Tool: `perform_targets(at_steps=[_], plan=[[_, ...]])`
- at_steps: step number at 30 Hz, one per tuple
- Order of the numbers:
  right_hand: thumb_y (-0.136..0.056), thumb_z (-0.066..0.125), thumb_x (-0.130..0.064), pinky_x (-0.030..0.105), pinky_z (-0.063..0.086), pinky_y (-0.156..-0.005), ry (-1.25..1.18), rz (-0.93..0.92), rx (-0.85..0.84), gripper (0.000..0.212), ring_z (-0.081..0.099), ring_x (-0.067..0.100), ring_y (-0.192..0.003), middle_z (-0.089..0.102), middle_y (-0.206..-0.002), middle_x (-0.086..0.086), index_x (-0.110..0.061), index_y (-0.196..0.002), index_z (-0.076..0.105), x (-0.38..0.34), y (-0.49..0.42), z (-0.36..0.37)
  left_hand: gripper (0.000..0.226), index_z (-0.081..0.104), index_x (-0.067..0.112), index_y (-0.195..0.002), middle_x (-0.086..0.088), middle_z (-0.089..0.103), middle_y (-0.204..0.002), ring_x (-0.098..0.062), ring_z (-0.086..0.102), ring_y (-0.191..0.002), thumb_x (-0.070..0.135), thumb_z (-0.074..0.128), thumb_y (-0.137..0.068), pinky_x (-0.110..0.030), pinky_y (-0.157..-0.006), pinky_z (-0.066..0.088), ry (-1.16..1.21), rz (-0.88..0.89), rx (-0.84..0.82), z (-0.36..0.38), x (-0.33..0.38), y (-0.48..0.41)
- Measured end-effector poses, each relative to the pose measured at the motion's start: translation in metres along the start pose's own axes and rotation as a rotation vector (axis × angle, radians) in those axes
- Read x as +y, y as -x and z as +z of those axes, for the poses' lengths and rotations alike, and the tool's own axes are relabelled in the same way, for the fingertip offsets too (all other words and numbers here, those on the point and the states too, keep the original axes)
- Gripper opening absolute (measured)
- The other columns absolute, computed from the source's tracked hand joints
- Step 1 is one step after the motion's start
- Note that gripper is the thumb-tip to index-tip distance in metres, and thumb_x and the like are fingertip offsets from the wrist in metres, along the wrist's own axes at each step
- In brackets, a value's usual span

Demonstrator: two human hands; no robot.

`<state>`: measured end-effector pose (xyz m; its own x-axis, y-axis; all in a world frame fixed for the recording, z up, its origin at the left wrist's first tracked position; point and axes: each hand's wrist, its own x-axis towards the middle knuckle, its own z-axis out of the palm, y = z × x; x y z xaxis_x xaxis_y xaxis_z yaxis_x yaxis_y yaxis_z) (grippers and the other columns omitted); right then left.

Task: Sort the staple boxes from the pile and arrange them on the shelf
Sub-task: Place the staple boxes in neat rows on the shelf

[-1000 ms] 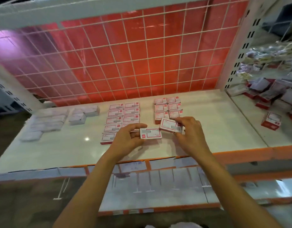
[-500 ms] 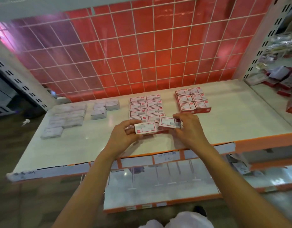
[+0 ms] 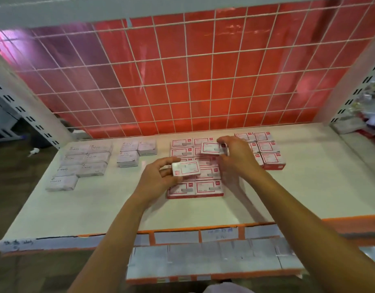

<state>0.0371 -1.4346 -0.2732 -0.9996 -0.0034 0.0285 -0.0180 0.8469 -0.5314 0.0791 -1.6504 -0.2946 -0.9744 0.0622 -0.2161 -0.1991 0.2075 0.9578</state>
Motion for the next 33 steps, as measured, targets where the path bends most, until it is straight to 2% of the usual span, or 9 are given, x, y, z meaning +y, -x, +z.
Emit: perform_targets(at_steps=[3,7,11,15,18,24,33], plan=[[-0.085,0.062,-0.007,0.038,0.041,-0.095,0.006,-0.025,-0.018,0.036,0.051,0.027,-0.111,0.061,-0.121,0.007,-0.013,-0.121,0.06,0.0,-0.022,0.001,0.047,0.062,0.025,-0.11,-0.001,0.069,-0.112,-0.016,0.067,-0.102,-0.004,0.073,-0.076,-0.034,-0.081,0.058,0.01,-0.001,0.023,0.0,0.002,-0.009],[-0.087,0.063,-0.009,0.034,0.044,-0.09,0.007,-0.039,-0.069,0.027,0.054,0.024,-0.108,0.063,-0.116,0.005,-0.013,-0.114,0.063,-0.002,-0.043,0.004,0.046,0.063,0.025,-0.11,-0.001,0.07,-0.111,-0.017,0.067,-0.102,-0.007,0.071,-0.077,-0.031,-0.078,0.058,0.031,-0.003,0.047,-0.002,0.003,-0.017],[-0.087,0.06,-0.001,0.032,0.042,-0.093,-0.054,-0.01,-0.117,0.037,0.055,0.024,-0.113,0.061,-0.123,0.007,-0.011,-0.122,0.059,-0.003,-0.055,0.003,0.045,0.063,0.025,-0.108,0.002,0.071,-0.108,-0.013,0.067,-0.1,-0.008,0.07,-0.078,-0.026,-0.075,0.058,0.031,-0.018,0.044,-0.007,0.005,-0.024],[-0.086,0.06,0.0,0.035,0.04,-0.099,-0.054,0.017,-0.142,0.045,0.051,0.025,-0.12,0.056,-0.131,0.008,-0.011,-0.129,0.055,-0.007,-0.061,0.004,0.046,0.062,0.025,-0.114,0.003,0.07,-0.111,-0.012,0.066,-0.103,-0.002,0.072,-0.079,-0.029,-0.079,0.058,0.0,-0.02,0.003,-0.015,0.008,-0.034],[-0.086,0.061,-0.003,0.038,0.04,-0.1,-0.025,0.041,-0.162,0.045,0.051,0.027,-0.119,0.056,-0.131,0.009,-0.013,-0.13,0.054,-0.008,-0.06,0.011,0.046,0.061,0.027,-0.114,0.003,0.068,-0.114,-0.015,0.064,-0.106,0.0,0.073,-0.078,-0.032,-0.08,0.058,-0.016,-0.034,-0.025,-0.02,0.011,-0.042],[-0.088,0.059,-0.002,0.035,0.041,-0.097,-0.047,0.072,-0.146,0.043,0.052,0.027,-0.118,0.056,-0.13,0.009,-0.011,-0.13,0.053,-0.012,-0.055,0.014,0.047,0.062,0.033,-0.105,0.0,0.068,-0.114,-0.018,0.063,-0.109,-0.002,0.074,-0.076,-0.042,-0.084,0.057,0.0,-0.046,-0.052,-0.029,0.015,-0.052],[-0.089,0.058,-0.003,0.035,0.043,-0.097,-0.066,0.102,-0.141,0.045,0.051,0.027,-0.12,0.053,-0.134,0.008,-0.013,-0.132,0.051,-0.014,-0.059,0.017,0.045,0.062,0.034,-0.103,-0.001,0.069,-0.112,-0.02,0.064,-0.107,-0.001,0.073,-0.077,-0.042,-0.083,0.058,0.009,-0.045,-0.069,-0.031,0.016,-0.054]])
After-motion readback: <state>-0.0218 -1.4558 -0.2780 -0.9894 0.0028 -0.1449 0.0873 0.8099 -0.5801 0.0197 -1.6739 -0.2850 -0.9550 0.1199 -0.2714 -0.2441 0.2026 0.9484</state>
